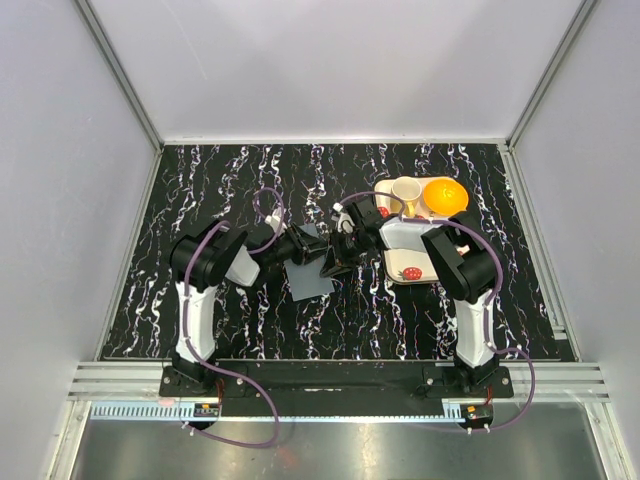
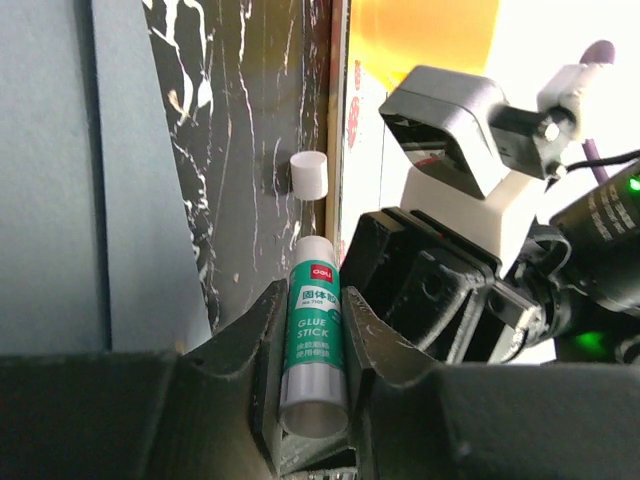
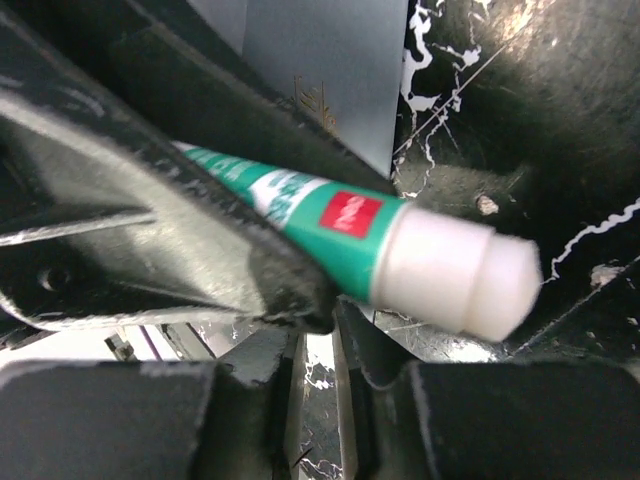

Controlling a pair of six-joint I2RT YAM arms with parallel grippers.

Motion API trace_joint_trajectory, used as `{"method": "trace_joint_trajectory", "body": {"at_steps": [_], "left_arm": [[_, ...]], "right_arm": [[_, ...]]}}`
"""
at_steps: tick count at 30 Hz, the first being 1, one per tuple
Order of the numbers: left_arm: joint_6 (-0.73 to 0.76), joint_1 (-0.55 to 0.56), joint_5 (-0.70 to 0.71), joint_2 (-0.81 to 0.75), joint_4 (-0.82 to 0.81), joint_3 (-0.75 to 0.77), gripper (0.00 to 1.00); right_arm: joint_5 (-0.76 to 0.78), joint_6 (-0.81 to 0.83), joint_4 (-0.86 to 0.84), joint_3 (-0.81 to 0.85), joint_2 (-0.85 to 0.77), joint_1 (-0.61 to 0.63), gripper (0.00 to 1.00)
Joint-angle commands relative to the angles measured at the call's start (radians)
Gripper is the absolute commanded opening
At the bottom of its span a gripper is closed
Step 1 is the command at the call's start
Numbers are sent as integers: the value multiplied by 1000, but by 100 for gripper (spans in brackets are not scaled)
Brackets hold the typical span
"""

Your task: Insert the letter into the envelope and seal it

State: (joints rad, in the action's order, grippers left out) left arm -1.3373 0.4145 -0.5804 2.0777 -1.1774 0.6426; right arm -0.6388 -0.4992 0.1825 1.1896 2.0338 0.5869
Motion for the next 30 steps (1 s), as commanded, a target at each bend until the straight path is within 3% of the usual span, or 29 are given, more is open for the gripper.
{"method": "trace_joint_trajectory", "body": {"at_steps": [1, 7, 11, 17, 24, 30], "left_arm": [[-31, 6, 63, 53, -159, 52, 0], [-4, 4, 93, 76, -123, 26, 0], [6, 3, 102, 84, -119, 9, 0], [6, 4, 116, 94, -133, 5, 0], [9, 6, 120, 116, -146, 11, 0], [18, 1, 122, 124, -146, 22, 0]], "right_arm": [[105, 48, 34, -7, -32, 13, 21], [117, 77, 64, 5, -58, 43, 20], [128, 187, 116, 68, -64, 97, 17], [270, 318, 189, 113, -73, 137, 13], [309, 373, 196, 131, -49, 160, 13], [330, 384, 310, 203, 26, 165, 9]]}}
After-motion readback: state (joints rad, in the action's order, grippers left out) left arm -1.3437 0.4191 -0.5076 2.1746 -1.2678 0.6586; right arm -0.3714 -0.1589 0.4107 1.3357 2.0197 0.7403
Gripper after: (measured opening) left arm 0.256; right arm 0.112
